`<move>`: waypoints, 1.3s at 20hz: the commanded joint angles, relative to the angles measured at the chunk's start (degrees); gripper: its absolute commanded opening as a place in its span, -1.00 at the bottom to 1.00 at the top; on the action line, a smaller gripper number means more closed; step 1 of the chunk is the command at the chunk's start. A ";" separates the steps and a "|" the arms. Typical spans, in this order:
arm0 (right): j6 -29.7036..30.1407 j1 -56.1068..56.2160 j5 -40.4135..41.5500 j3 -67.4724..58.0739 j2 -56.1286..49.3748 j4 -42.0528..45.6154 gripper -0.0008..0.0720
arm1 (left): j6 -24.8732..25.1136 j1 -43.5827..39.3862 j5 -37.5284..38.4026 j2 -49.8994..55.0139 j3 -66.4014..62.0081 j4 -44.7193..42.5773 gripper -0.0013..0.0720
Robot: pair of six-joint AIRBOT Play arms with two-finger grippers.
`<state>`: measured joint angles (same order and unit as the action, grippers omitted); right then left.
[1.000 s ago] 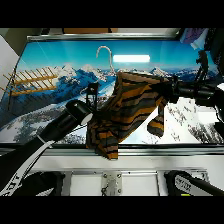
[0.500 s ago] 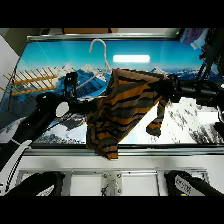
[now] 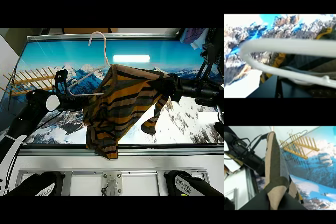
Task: Fold the clothes and pants, and hang the long-sleeved shirts on hangers.
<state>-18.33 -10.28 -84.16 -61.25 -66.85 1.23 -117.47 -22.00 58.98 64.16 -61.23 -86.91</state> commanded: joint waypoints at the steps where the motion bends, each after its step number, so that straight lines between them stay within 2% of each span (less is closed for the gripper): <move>1: -1.57 0.07 -1.33 -0.04 0.07 5.42 -0.95 | 1.20 2.01 0.00 -0.04 -0.07 0.13 -0.93; 7: -1.05 0.02 0.04 -0.04 0.04 13.31 -0.95 | 4.37 2.93 1.46 -0.02 -2.56 -0.04 -0.93; 10: 2.32 0.00 0.31 -0.04 0.07 13.35 -0.95 | 6.56 3.08 4.57 -0.02 -4.33 -0.50 -0.93; 14: 2.93 -0.02 -0.28 -0.04 0.07 13.40 -0.95 | 7.06 6.14 7.04 -0.02 -4.48 -0.44 -0.93; 18: 3.34 -0.07 -0.83 0.61 0.09 14.99 -0.95 | 9.75 9.01 7.43 -1.20 -4.48 -0.13 -0.93; 21: 5.44 0.00 -1.20 1.31 0.50 8.66 -0.95 | 10.80 10.82 9.20 -2.21 -4.48 0.15 -0.93; 24: 7.89 0.04 -1.16 1.29 1.18 0.44 -0.95 | 11.52 8.02 9.75 -0.61 -4.48 0.09 -0.93; 26: 8.02 0.04 -1.36 1.29 1.77 0.50 -0.95 | 11.63 6.93 8.92 0.81 -4.48 -0.04 -0.93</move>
<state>-11.79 -10.31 -85.25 -60.03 -65.73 5.85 -106.56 -13.80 67.96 63.68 -65.67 -86.87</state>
